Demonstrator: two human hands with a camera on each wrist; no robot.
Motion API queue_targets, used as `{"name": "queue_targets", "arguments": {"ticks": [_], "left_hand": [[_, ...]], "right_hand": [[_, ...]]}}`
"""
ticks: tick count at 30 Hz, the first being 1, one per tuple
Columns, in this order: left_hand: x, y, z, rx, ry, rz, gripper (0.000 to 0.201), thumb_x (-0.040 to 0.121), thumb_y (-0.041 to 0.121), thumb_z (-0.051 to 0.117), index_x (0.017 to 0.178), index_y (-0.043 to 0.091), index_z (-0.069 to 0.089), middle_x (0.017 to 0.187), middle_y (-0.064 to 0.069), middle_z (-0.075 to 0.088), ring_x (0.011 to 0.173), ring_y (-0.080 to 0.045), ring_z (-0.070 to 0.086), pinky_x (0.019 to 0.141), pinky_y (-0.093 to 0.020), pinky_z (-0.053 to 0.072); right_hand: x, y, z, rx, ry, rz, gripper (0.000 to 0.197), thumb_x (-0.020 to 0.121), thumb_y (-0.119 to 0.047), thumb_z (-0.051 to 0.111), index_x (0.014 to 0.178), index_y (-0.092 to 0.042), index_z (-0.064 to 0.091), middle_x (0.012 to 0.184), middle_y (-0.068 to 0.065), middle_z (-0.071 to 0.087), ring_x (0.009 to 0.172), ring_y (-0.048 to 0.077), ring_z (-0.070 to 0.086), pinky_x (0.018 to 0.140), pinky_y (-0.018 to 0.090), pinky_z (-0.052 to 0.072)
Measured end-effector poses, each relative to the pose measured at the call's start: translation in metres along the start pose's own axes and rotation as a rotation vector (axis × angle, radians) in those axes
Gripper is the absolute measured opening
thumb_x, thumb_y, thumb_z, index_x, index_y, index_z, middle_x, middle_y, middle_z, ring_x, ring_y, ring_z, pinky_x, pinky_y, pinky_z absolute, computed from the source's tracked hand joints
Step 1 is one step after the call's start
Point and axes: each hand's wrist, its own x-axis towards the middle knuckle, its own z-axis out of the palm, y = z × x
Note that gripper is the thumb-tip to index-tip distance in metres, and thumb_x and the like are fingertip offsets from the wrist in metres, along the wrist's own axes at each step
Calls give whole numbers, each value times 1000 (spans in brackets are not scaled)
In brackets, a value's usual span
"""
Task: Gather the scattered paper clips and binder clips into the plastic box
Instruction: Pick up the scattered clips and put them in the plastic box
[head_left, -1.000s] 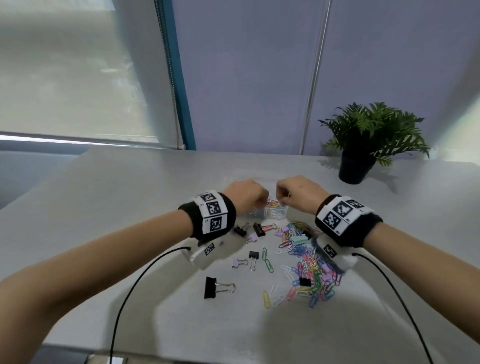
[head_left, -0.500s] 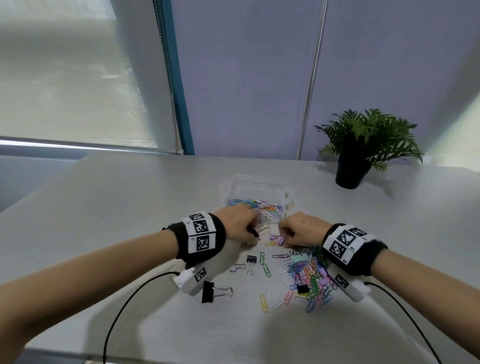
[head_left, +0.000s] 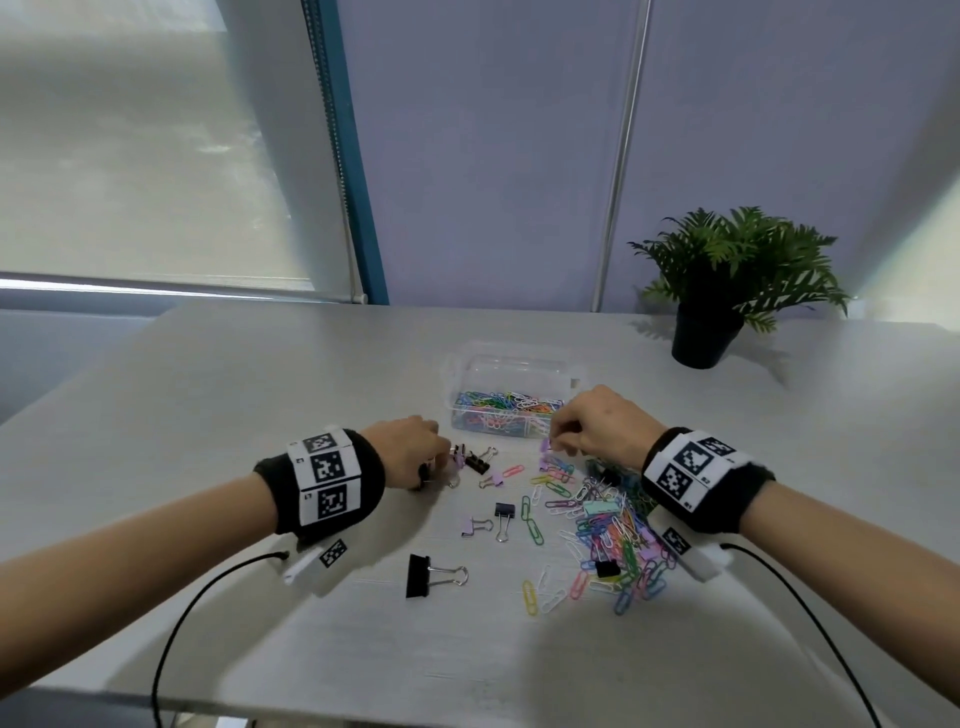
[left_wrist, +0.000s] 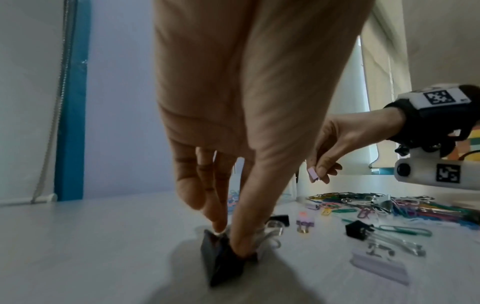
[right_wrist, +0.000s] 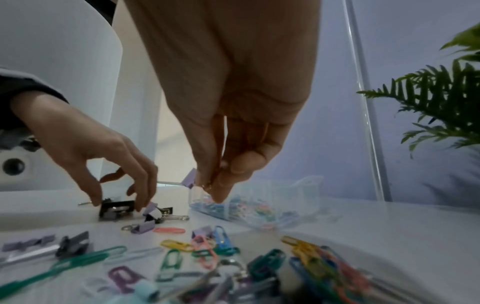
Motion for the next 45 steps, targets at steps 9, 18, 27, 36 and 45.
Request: {"name": "queue_targets", "arguments": {"ticks": [9, 18, 27, 36, 45], "left_hand": [[25, 49, -34, -180, 483, 181, 19, 87, 7, 49, 100, 11, 62, 105, -9, 61, 100, -27, 57, 84, -40, 47], [62, 76, -4, -155, 183, 41, 32, 82, 31, 64, 102, 7, 58, 109, -13, 59, 100, -29, 58, 87, -38, 50], [65, 86, -8, -234, 167, 9, 25, 87, 18, 57, 103, 0, 64, 109, -18, 65, 101, -32, 62, 88, -39, 52], [66, 88, -20, -247, 25, 0, 27, 87, 17, 57, 107, 0, 64, 112, -16, 66, 104, -31, 60, 88, -36, 49], [69, 100, -14, -269, 81, 29, 26, 80, 18, 68, 103, 6, 66, 107, -13, 67, 100, -29, 63, 86, -37, 54]], "right_hand": [[6, -3, 5, 228, -83, 69, 15, 84, -5, 63, 98, -7, 68, 82, 3, 67, 64, 3, 61, 60, 6, 45], [6, 3, 32, -147, -214, 159, 39, 71, -34, 76, 79, -21, 41, 90, 0, 46, 85, 20, 45, 70, 32, 37], [9, 10, 28, -64, -225, 120, 36, 68, -19, 81, 55, -23, 47, 60, -10, 50, 54, 1, 43, 50, 14, 33], [2, 14, 23, -1, -202, 109, 32, 72, -21, 77, 55, -26, 51, 61, -9, 52, 57, 4, 45, 52, 18, 35], [2, 29, -8, 429, -44, 136, 12, 74, -16, 76, 69, -18, 65, 63, -6, 62, 59, 3, 55, 57, 11, 44]]}}
